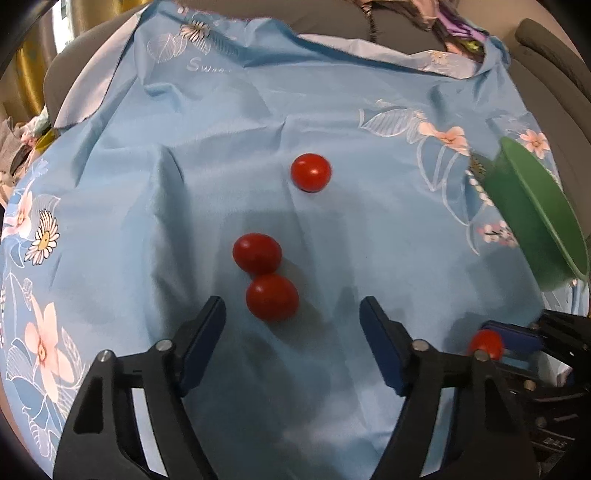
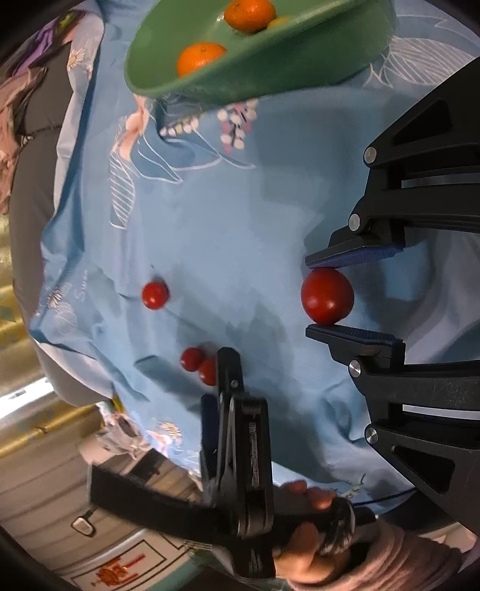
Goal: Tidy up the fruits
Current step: 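Grasp a red cherry tomato with the left tool while the right tool grasps another, then carry both cherry tomatoes over the green bowl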
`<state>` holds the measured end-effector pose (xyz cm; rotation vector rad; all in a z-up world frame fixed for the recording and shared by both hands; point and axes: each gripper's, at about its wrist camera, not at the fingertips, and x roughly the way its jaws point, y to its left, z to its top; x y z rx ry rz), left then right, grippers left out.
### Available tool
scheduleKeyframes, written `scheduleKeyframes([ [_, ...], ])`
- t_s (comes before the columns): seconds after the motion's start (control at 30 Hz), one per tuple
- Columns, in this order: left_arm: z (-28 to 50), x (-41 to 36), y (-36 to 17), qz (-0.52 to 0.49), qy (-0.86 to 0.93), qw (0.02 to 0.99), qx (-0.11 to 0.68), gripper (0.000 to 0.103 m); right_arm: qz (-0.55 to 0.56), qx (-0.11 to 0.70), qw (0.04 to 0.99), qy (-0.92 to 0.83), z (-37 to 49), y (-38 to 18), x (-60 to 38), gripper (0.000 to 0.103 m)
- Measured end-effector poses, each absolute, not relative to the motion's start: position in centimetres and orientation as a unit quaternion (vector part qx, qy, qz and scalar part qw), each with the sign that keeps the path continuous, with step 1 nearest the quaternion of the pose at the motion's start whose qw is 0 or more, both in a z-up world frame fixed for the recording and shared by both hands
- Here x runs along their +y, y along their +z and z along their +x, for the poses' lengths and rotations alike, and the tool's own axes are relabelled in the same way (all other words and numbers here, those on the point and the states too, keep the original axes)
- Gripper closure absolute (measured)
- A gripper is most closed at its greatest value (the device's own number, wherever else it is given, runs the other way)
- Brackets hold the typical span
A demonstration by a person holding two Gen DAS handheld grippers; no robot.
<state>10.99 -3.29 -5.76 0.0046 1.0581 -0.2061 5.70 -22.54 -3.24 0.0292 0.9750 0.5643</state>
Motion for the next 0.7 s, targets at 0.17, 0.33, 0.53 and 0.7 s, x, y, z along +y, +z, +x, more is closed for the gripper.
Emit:
scheduleKeyframes([
  [0.17,11.8,-3.3,-6.4,0.002,-0.087,0.857,0.508,0.043,0.029,0.452,0.848,0.275,5.6,-2.6,-23.2,0.071],
  [0.33,12.0,-3.5,-6.4,0.023,-0.074,0.861,0.503,0.061,0.037,0.446,0.850,0.278,5.9,-2.4,-23.2,0.071],
  [0.53,12.2,-3.1,-6.4,0.021,-0.077,0.861,0.503,0.074,0.045,0.437,0.856,0.273,5.7,-2.1,-23.7,0.071],
  [0.7,11.6,-2.8,-5.8,0.004,-0.086,0.860,0.503,0.074,0.048,0.432,0.859,0.271,5.6,-1.7,-24.0,0.071],
])
